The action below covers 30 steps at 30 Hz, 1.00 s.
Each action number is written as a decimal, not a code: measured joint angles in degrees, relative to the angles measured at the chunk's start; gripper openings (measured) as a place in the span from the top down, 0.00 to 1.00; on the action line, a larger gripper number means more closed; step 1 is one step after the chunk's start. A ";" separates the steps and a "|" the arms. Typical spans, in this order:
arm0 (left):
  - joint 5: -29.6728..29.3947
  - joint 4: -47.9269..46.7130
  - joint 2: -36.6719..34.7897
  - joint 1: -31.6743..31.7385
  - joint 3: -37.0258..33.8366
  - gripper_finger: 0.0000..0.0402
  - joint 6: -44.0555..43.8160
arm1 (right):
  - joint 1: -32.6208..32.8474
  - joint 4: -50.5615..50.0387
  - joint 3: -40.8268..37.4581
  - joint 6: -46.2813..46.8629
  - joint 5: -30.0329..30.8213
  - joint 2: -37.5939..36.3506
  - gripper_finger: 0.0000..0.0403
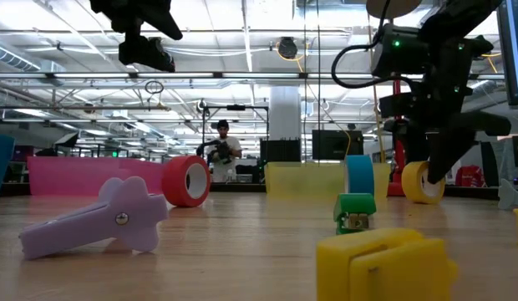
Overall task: Pick and place Stapler, Stapler remover, tape
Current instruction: Put the yellow tape into the pink bin
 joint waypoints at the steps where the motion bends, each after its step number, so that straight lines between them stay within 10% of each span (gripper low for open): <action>1: 0.00 0.00 0.00 0.00 0.00 0.09 -0.13 | 0.00 -0.02 0.00 0.00 0.00 0.01 0.60; 7: 0.00 0.03 0.00 0.00 0.00 0.09 -3.53 | -0.02 -0.02 0.00 0.02 -0.07 -0.16 0.77; 20: -0.09 4.07 0.00 -0.01 0.00 0.09 -9.63 | -0.02 1.38 6.41 4.41 -0.73 -7.07 0.77; 30: -1.80 16.85 0.00 -0.09 0.02 0.09 -7.34 | -1.82 25.94 10.01 19.08 -15.80 -7.96 0.77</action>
